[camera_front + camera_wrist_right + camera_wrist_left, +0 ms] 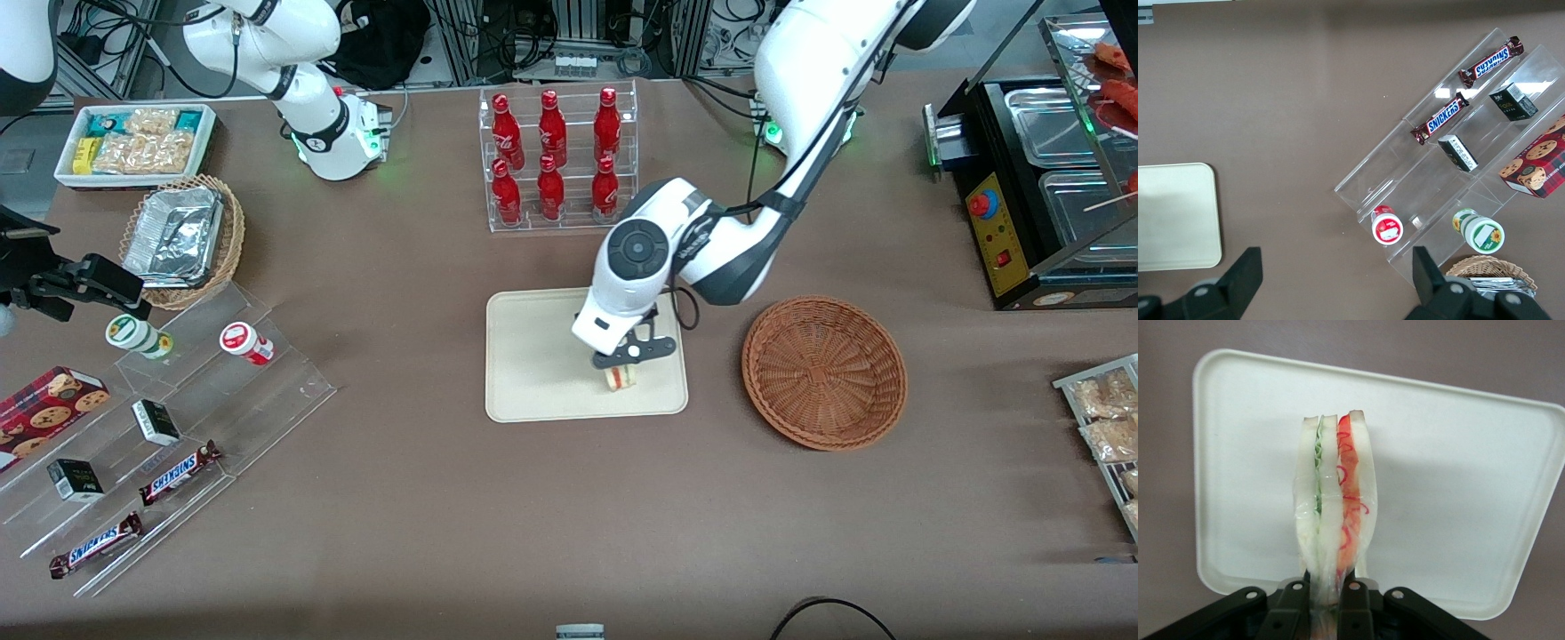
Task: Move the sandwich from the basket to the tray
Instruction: 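Lower the sandwich onto the cream tray and open the left gripper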
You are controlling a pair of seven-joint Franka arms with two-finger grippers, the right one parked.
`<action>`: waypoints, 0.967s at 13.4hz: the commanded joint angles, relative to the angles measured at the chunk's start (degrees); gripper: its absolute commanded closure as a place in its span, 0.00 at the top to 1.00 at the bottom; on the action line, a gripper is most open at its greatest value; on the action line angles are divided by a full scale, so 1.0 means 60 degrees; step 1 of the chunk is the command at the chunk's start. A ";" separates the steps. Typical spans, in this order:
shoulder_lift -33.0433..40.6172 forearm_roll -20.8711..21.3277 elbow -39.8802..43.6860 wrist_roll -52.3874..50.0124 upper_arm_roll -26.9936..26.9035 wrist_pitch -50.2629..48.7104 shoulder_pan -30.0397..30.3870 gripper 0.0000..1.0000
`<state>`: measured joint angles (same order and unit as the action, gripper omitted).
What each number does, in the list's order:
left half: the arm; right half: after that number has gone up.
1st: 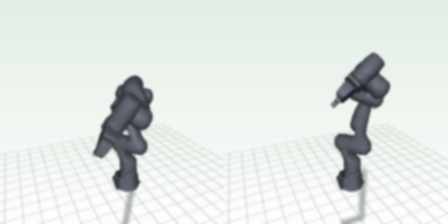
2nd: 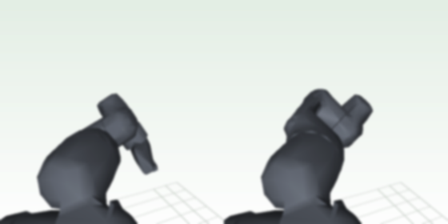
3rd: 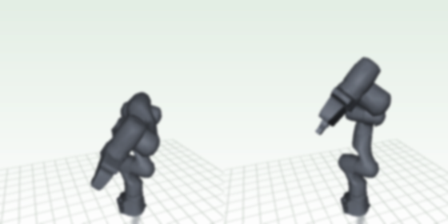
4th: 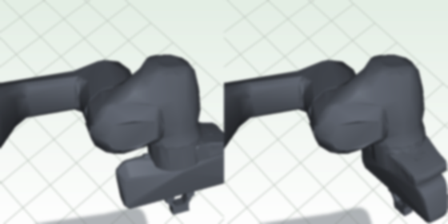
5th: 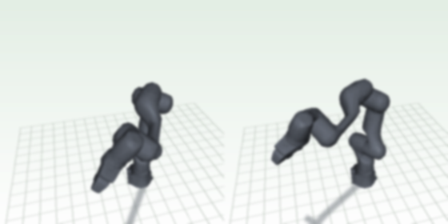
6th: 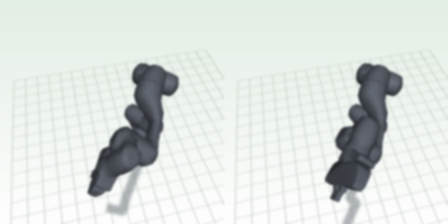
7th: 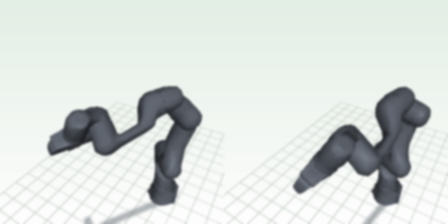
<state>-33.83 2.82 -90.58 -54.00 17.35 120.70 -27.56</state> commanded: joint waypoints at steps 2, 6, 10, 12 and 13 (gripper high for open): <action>-0.0585 0.0101 0.0330 0.0080 -0.0094 0.0782 -0.0372 0.08; -0.0821 0.0539 0.0213 0.0226 -0.0094 0.1080 -0.0578 0.08; -0.1041 0.0979 0.0228 0.0095 -0.0094 0.1094 -0.0592 0.09; -0.1099 0.0979 0.0228 0.0036 -0.0094 0.1095 -0.0607 0.41; -0.1071 0.0965 0.0228 0.0036 -0.0094 0.1094 -0.0607 0.79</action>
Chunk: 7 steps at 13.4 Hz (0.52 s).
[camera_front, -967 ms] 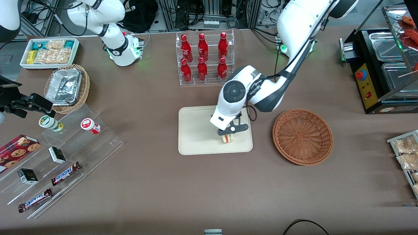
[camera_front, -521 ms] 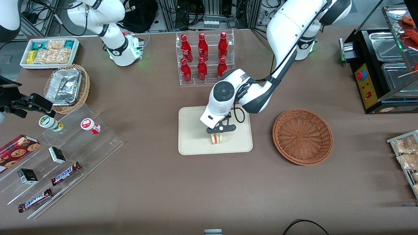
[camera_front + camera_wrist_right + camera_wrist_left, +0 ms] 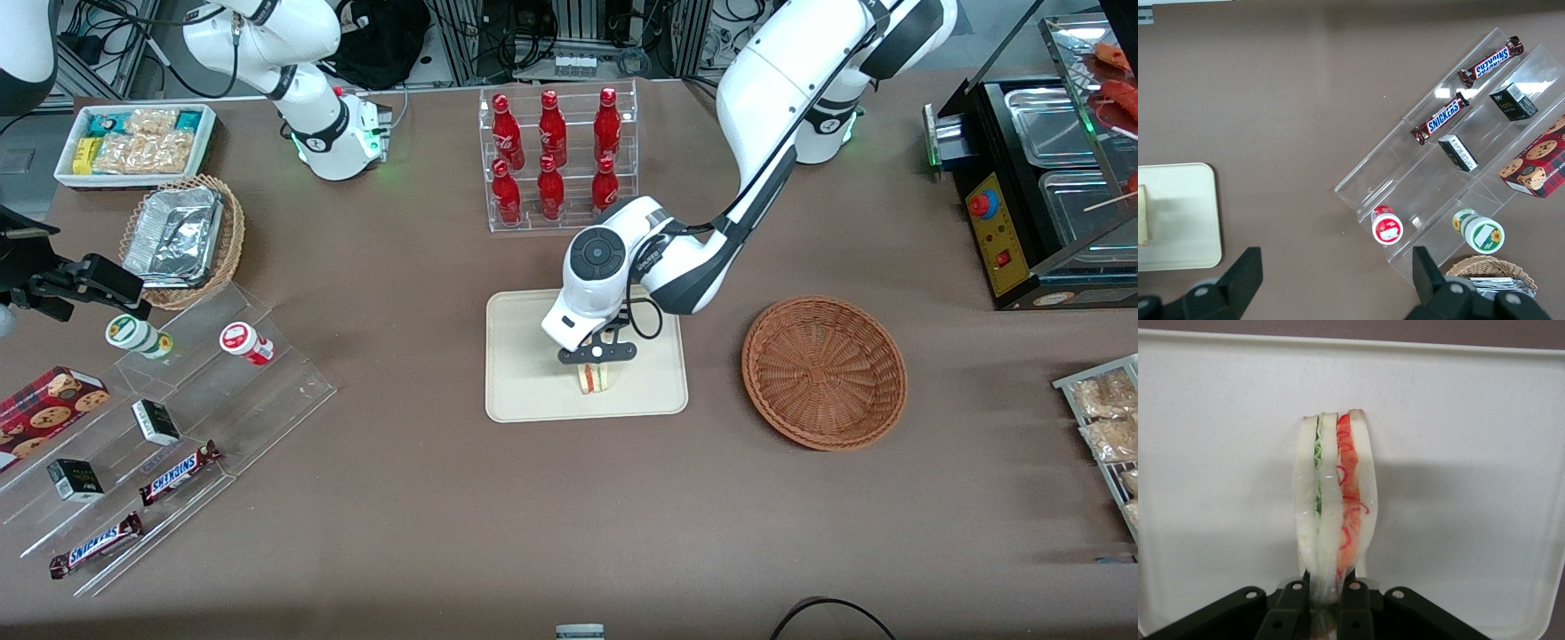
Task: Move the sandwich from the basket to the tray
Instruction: 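Lower the sandwich onto the cream tray and open the left gripper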
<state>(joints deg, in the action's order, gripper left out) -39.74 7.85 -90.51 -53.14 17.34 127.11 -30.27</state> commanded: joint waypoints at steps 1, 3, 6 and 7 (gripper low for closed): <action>-0.0042 0.0127 0.0232 -0.0108 -0.0091 0.0011 -0.0141 0.99; 0.0249 0.0068 0.0218 -0.0123 -0.0091 -0.0062 -0.0126 1.00; 0.0937 0.0083 0.0217 -0.0575 -0.0150 -0.0573 -0.0053 1.00; 0.1302 0.0068 0.0217 -0.0751 -0.0194 -0.0923 -0.0024 1.00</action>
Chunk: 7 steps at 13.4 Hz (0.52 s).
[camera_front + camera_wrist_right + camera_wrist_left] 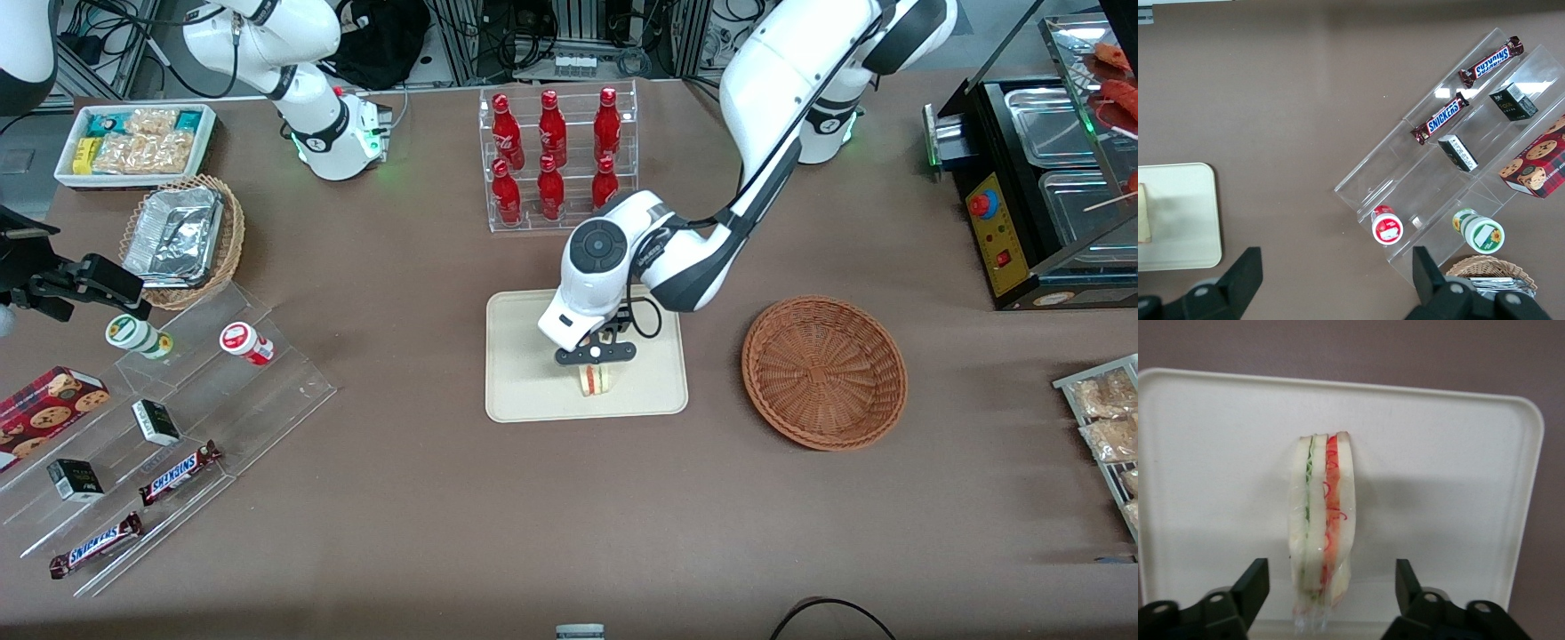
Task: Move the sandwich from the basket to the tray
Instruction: 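Lower the sandwich onto the cream tray and open the left gripper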
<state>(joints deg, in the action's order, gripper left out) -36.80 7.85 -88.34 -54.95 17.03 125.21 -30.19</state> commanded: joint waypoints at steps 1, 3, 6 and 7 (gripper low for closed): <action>0.1207 0.0068 -0.0145 -0.0755 -0.0158 -0.0913 0.0094 1.00; 0.1852 0.0025 -0.0145 -0.0934 -0.0143 -0.1354 0.0577 1.00; 0.2950 -0.0019 -0.0174 -0.0891 -0.0143 -0.3062 0.1441 1.00; 0.3345 0.0010 -0.0233 -0.0774 -0.0143 -0.3751 0.1806 1.00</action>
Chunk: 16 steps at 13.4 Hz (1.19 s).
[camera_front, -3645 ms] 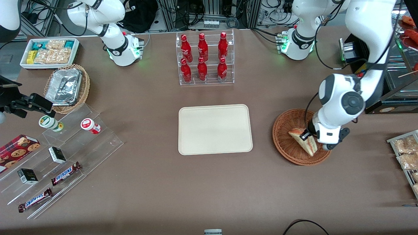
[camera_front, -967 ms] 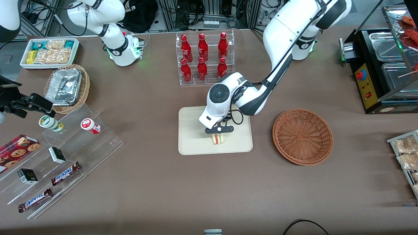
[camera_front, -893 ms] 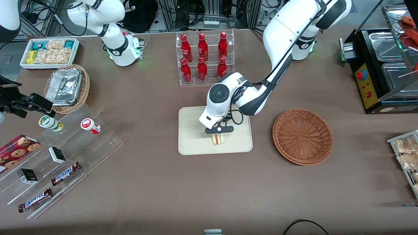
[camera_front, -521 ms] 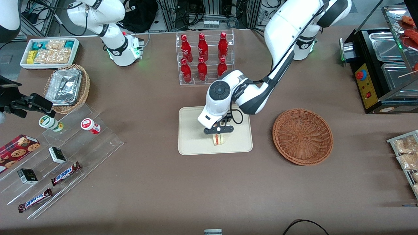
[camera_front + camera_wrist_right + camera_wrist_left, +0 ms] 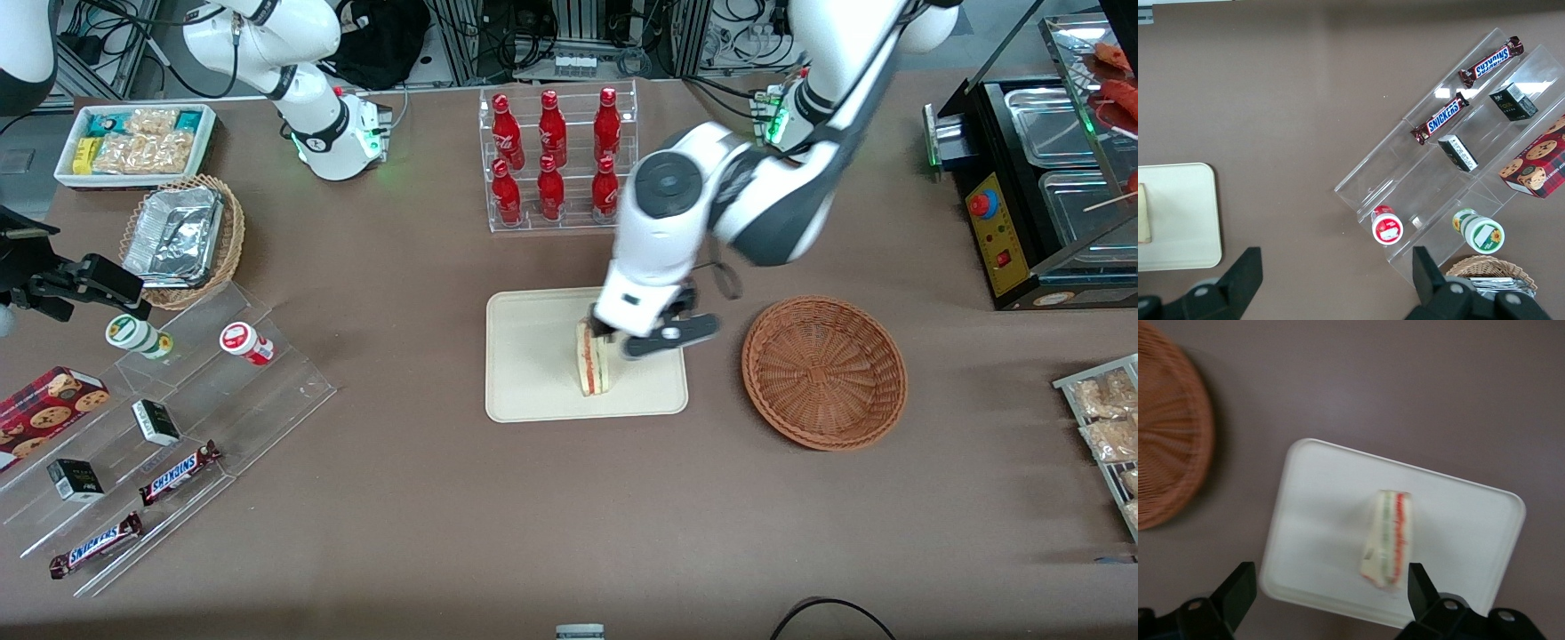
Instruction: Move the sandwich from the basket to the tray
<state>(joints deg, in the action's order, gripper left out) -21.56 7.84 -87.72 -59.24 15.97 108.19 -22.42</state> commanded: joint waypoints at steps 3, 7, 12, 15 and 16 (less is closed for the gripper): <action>0.1600 -0.0032 -0.0409 0.0728 0.0049 -0.1755 0.1653 1.00; 0.2201 -0.0032 -0.0365 0.1857 0.0049 -0.2547 0.2665 1.00; 0.3021 -0.0499 -0.0351 0.4493 0.0034 -0.3763 0.4159 1.00; 0.3431 -0.0559 -0.0409 0.6265 0.0034 -0.4318 0.4907 1.00; 0.3636 -0.0559 -0.0438 0.6865 0.0034 -0.4611 0.5098 1.00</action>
<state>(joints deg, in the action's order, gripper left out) -3.26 5.31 -88.29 -23.63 15.63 82.70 5.92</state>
